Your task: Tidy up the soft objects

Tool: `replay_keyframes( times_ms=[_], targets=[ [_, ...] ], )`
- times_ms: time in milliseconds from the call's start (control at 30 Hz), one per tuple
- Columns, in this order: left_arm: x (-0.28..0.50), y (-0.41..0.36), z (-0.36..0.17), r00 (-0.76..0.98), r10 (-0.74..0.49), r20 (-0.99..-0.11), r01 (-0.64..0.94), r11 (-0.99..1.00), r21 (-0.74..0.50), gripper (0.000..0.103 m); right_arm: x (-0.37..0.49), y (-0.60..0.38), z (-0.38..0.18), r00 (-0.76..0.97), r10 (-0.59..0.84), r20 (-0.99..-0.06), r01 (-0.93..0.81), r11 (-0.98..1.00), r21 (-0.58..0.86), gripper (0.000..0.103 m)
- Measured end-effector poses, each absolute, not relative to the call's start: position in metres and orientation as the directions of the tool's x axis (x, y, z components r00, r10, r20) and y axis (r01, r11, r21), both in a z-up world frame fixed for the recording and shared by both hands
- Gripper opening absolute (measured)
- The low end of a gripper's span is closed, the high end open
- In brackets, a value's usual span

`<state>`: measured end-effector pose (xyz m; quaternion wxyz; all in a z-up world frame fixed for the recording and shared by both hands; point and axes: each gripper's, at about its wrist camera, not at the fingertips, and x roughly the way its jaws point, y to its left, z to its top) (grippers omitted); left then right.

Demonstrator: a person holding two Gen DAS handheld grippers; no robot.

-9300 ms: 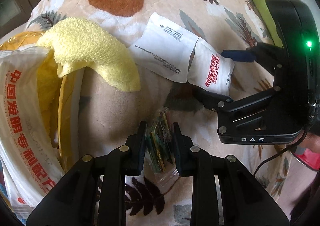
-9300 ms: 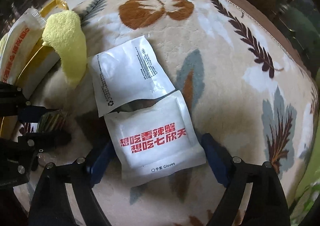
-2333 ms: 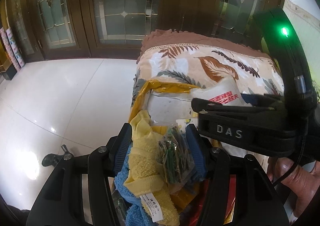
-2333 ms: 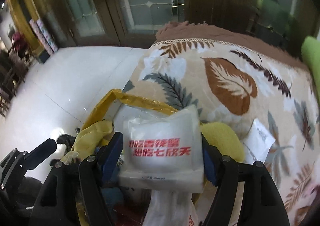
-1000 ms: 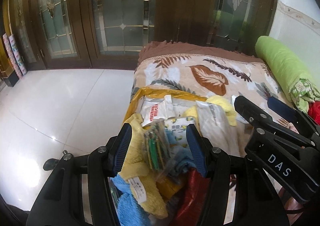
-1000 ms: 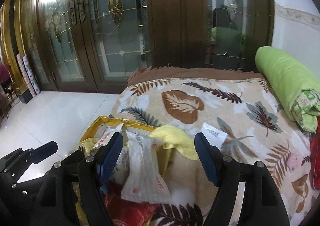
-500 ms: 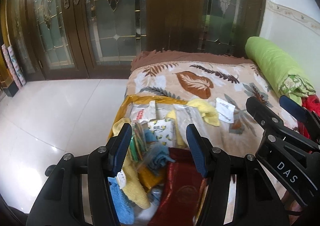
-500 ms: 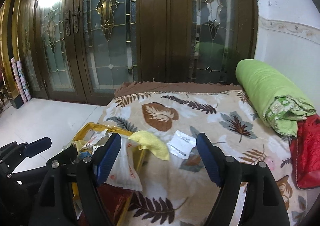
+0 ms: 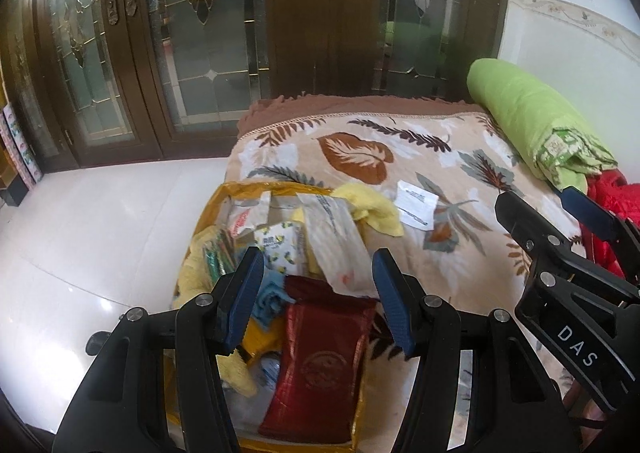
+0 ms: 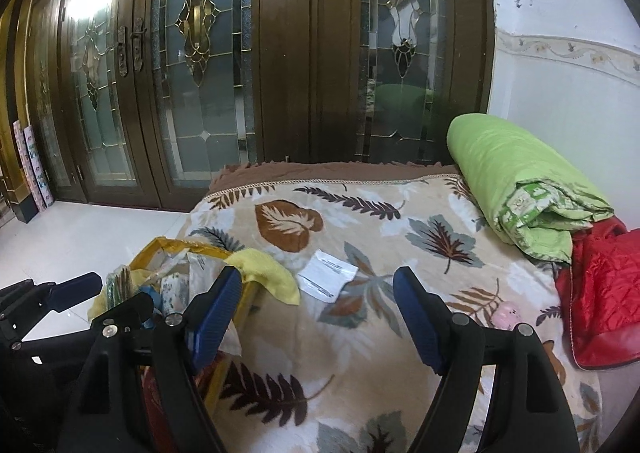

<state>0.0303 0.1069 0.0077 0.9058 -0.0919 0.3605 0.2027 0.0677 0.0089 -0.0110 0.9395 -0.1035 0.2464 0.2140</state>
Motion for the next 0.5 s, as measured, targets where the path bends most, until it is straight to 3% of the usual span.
replay_keyframes(
  times_ms=[367,500],
  targets=[
    [0.025,0.096,-0.01,0.633,0.268,-0.727,-0.415,0.909,-0.027,0.057,0.061,-0.006,-0.02,0.777,0.353,-0.52,-0.454,0.888,-0.075,0.079],
    [0.026,0.091,-0.013,0.608,0.288,-0.739,-0.399,0.916,0.029,0.057,0.059,-0.006,-0.022,0.77,0.363,-0.525,-0.463,0.884,-0.068,0.079]
  ],
)
